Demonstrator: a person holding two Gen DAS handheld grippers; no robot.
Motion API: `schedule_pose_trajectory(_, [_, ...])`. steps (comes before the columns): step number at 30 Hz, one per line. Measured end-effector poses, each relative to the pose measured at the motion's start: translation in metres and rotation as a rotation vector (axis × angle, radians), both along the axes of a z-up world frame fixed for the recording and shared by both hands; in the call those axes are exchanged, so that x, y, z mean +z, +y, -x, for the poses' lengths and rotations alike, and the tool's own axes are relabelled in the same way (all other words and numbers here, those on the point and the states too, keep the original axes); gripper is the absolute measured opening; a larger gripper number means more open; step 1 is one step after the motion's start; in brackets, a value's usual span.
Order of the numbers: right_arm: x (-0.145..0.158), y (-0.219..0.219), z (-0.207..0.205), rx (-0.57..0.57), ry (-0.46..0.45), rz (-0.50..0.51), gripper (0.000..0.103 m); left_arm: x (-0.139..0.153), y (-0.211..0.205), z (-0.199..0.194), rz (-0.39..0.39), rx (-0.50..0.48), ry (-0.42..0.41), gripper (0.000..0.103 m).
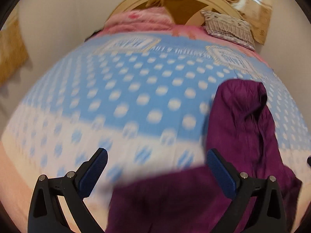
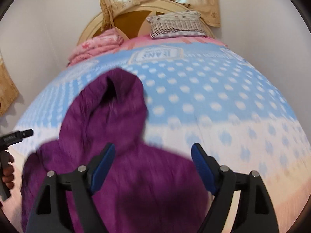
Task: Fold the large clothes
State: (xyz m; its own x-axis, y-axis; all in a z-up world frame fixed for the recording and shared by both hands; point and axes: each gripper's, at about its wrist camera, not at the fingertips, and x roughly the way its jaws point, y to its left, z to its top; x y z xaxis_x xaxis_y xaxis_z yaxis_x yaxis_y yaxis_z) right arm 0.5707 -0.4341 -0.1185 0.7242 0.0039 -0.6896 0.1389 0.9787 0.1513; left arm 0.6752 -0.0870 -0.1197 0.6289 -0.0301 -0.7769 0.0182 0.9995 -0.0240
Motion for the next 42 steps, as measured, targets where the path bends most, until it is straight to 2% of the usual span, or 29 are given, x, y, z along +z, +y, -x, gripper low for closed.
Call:
schedule_pose_trajectory(3, [-0.003, 0.000, -0.046, 0.016, 0.006, -0.030, 0.083, -0.009, -0.018, -0.046, -0.007, 0.011, 0.033, 0.102])
schedule_pose_trajectory(5, [-0.009, 0.002, -0.072, 0.034, 0.015, -0.028, 0.083, -0.015, -0.027, -0.069, 0.051, 0.008, 0.055, 0.102])
schedule_pose_trajectory(7, [-0.018, 0.004, -0.096, 0.039, 0.034, -0.023, 0.083, -0.021, -0.036, -0.086, 0.072, 0.000, 0.066, 0.102])
schedule_pose_trajectory(8, [-0.025, 0.004, -0.111, 0.041, 0.047, -0.019, 0.083, -0.026, -0.044, -0.095, 0.069, -0.016, 0.063, 0.102])
schedule_pose_trajectory(11, [-0.042, 0.003, -0.135, 0.038, 0.069, -0.003, 0.083, -0.046, -0.064, -0.113, -0.013, -0.017, 0.060, 0.102])
schedule_pose_trajectory(13, [-0.054, 0.001, -0.146, 0.033, 0.095, -0.004, 0.082, -0.063, -0.070, -0.122, -0.021, -0.032, 0.080, 0.102])
schedule_pose_trajectory(15, [-0.069, 0.001, -0.156, 0.035, 0.130, 0.000, 0.073, -0.079, -0.073, -0.127, -0.025, -0.046, 0.091, 0.083])
schedule_pose_trajectory(16, [-0.078, 0.004, -0.162, 0.060, 0.166, 0.005, 0.064, -0.083, -0.075, -0.128, -0.003, -0.074, 0.099, 0.058])
schedule_pose_trajectory(17, [-0.082, 0.008, -0.164, 0.084, 0.183, 0.024, 0.041, -0.082, -0.078, -0.125, 0.021, -0.113, 0.087, 0.036])
schedule_pose_trajectory(18, [-0.080, 0.015, -0.162, 0.102, 0.160, 0.085, 0.020, -0.076, -0.083, -0.121, 0.018, -0.145, 0.061, 0.015])
schedule_pose_trajectory(19, [-0.076, 0.021, -0.160, 0.133, 0.150, 0.104, 0.005, -0.071, -0.088, -0.118, 0.017, -0.190, 0.060, 0.001])
schedule_pose_trajectory(22, [-0.058, 0.032, -0.143, 0.144, 0.096, 0.170, 0.005, -0.043, -0.096, -0.097, -0.051, -0.241, -0.038, 0.000])
schedule_pose_trajectory(24, [-0.038, 0.032, -0.124, 0.136, 0.032, 0.165, 0.005, -0.023, -0.094, -0.081, -0.087, -0.254, -0.108, 0.000])
schedule_pose_trajectory(28, [-0.005, 0.038, -0.075, 0.139, -0.070, 0.178, 0.004, 0.008, -0.078, -0.044, -0.076, -0.285, -0.200, 0.000])
schedule_pose_trajectory(32, [0.013, 0.047, -0.014, 0.155, -0.168, 0.180, 0.004, 0.027, -0.046, 0.023, -0.007, -0.329, -0.304, 0.000])
schedule_pose_trajectory(35, [0.014, 0.057, 0.033, 0.180, -0.209, 0.166, 0.004, 0.028, -0.027, 0.077, 0.015, -0.356, -0.356, 0.000])
schedule_pose_trajectory(37, [0.011, 0.063, 0.061, 0.203, -0.211, 0.154, 0.004, 0.022, -0.014, 0.112, 0.048, -0.363, -0.352, 0.000])
schedule_pose_trajectory(40, [0.000, 0.063, 0.095, 0.221, -0.164, 0.103, 0.004, 0.007, -0.001, 0.160, 0.081, -0.363, -0.338, 0.000])
schedule_pose_trajectory(42, [-0.010, 0.066, 0.115, 0.232, -0.130, 0.114, 0.004, -0.008, 0.004, 0.187, 0.096, -0.369, -0.306, 0.000])
